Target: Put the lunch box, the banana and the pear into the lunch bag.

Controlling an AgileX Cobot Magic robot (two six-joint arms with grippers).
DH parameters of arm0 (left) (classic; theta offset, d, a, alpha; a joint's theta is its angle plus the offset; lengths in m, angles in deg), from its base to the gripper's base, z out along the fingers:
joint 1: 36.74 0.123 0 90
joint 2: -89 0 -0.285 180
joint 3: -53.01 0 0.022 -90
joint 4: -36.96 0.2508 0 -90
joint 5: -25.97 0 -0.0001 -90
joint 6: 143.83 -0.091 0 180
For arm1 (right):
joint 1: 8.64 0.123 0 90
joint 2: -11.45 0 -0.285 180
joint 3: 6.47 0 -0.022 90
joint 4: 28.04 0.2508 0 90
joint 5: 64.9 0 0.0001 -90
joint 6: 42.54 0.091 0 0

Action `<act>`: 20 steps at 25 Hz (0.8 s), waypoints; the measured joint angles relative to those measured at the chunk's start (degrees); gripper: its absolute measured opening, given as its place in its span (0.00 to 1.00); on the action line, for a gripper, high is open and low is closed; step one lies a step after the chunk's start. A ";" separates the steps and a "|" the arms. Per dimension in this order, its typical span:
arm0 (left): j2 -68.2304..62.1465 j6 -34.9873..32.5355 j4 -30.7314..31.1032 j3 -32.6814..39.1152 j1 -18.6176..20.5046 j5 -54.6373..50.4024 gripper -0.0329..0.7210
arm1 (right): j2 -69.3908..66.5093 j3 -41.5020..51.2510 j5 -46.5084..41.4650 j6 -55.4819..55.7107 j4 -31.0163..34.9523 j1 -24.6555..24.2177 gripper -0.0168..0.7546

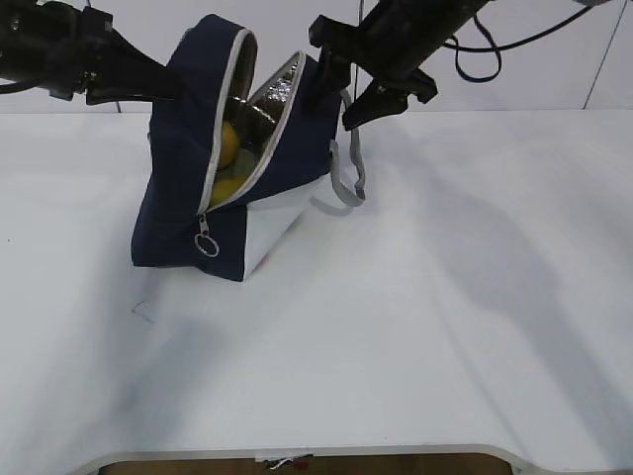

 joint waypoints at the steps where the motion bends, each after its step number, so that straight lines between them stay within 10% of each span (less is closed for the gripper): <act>1: 0.00 0.00 0.00 0.00 0.00 0.00 0.07 | -0.73 0.00 0.26 0.00 1.10 0.00 0.66; 12: 0.00 0.00 0.20 0.00 0.00 0.00 0.07 | -4.12 0.00 1.58 -0.45 4.86 0.00 0.63; 20: 0.00 0.00 0.32 0.00 0.00 0.00 0.07 | -4.12 0.00 1.77 -2.02 4.44 0.00 0.12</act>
